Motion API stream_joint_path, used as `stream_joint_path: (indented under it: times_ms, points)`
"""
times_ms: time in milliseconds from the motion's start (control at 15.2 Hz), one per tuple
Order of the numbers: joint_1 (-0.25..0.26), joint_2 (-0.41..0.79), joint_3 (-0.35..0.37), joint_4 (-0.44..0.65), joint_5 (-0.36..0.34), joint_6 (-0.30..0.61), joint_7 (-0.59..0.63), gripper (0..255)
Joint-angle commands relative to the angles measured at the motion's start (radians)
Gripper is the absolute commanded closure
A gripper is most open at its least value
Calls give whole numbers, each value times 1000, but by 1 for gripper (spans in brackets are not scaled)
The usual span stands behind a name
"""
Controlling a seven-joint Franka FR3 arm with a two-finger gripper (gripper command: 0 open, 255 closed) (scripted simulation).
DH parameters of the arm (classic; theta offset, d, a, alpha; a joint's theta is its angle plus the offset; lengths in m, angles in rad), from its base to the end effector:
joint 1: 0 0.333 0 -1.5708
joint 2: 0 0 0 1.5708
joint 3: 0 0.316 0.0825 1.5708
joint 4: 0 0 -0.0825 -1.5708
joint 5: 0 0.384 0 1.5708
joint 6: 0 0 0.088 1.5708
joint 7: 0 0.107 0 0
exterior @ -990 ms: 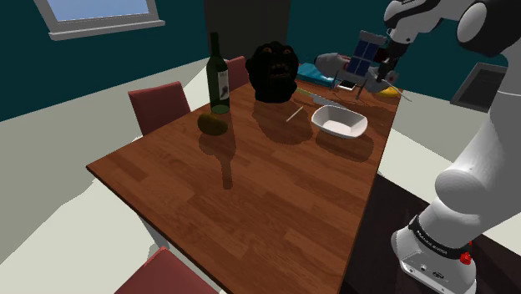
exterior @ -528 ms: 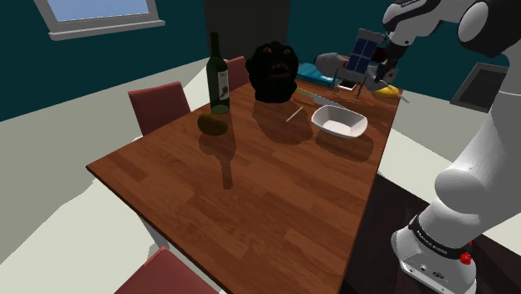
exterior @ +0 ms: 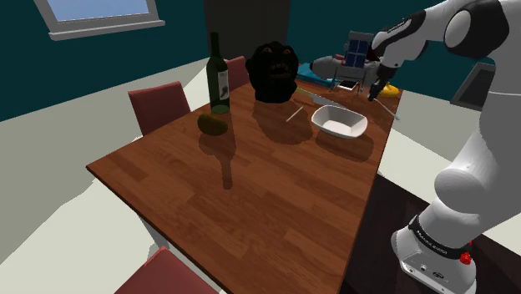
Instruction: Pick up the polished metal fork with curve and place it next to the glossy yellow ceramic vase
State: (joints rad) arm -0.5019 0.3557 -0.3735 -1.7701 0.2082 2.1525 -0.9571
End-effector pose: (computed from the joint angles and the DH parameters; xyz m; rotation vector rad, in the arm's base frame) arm 0.4363 -0.4789 0.3777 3.1259 -0.0055 0.1149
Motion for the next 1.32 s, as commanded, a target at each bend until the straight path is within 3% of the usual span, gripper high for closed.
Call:
stream_joint_path:
  times_ms: [0, 594, 660, 990, 1254]
  points:
    - [-4, 48, 9, 11, 11, -9, -3, 255]
    - [-5, 57, 12, 3, 16, 7, -7, 255]
    - [-5, 57, 12, 3, 16, 7, -7, 0]
    - [-5, 57, 12, 3, 16, 7, -7, 0]
    - [0, 2, -2, 56, -13, -97, 12, 0]
